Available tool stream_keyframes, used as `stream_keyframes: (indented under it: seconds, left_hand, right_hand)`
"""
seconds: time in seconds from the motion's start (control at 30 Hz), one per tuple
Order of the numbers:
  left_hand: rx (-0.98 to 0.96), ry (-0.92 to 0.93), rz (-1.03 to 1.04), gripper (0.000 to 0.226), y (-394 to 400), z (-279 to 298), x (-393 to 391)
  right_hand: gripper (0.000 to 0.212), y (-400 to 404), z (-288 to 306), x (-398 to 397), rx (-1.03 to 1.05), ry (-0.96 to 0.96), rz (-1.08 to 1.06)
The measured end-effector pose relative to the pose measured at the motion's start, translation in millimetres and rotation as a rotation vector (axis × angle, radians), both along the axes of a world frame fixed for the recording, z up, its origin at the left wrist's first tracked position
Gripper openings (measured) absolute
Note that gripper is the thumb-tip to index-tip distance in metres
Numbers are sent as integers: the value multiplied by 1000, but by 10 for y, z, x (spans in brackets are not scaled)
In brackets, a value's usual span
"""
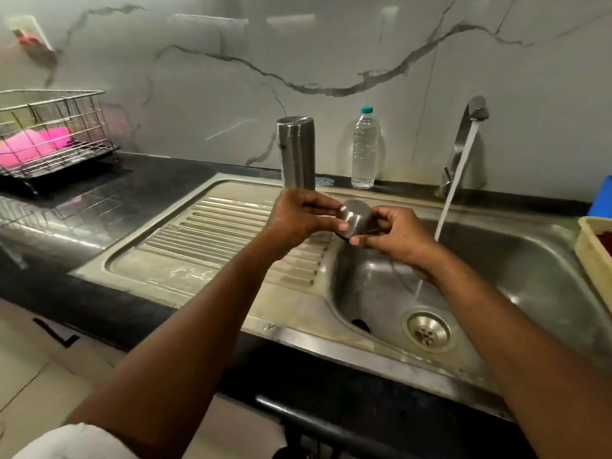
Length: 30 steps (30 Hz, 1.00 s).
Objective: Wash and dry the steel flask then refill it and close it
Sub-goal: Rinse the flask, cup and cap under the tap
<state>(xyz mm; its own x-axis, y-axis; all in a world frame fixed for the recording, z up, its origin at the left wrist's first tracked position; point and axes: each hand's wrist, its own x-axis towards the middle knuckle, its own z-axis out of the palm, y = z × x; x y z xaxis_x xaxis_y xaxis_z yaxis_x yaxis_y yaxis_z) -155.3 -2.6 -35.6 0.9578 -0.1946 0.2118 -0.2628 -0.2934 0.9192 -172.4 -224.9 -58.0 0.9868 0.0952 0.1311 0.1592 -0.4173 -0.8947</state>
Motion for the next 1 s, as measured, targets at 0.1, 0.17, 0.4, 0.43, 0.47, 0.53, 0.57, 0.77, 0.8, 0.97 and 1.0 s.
stream_keyframes:
  seconds: [0.1, 0.17, 0.4, 0.43, 0.47, 0.53, 0.57, 0.77, 0.8, 0.97, 1.0]
  left_hand:
    - [53, -36, 3, 44, 354, -37, -63]
    - [55, -31, 13, 42, 572, -89, -125]
    - [26, 77, 180, 39, 955, -495, -97]
    - [35, 78, 191, 39, 949, -521, -71]
    - [62, 66, 204, 40, 936, -526, -53]
    - [129, 37, 219, 46, 886, -502, -45]
    - [172, 11, 233, 51, 864, -478, -51]
    - [369, -397, 152, 45, 372, -254, -292]
    - [437, -425, 79, 41, 208, -231, -318]
    - [788, -293, -287, 38, -566, -299, -124]
    - [837, -236, -333, 42, -679, -343, -50]
  right_hand:
    - [68, 365, -62, 48, -4, 37, 16]
    - [70, 608, -135, 88, -31, 2, 20]
    - [60, 1071, -254, 173, -306, -94, 21]
    - [58, 1079, -257, 177, -306, -84, 30]
    - [59, 1064, -263, 185, -301, -73, 40]
    - [64, 949, -278, 192, -281, -49, 33]
    - [61, 854, -278, 185, -271, -42, 13]
    - [38, 32, -434, 73, -423, 99, -17]
    - [41, -60, -507, 53, -533, 150, 45]
    - [51, -63, -988, -106, -865, 393, 386]
    - [45, -32, -1074, -129, -884, 375, 413]
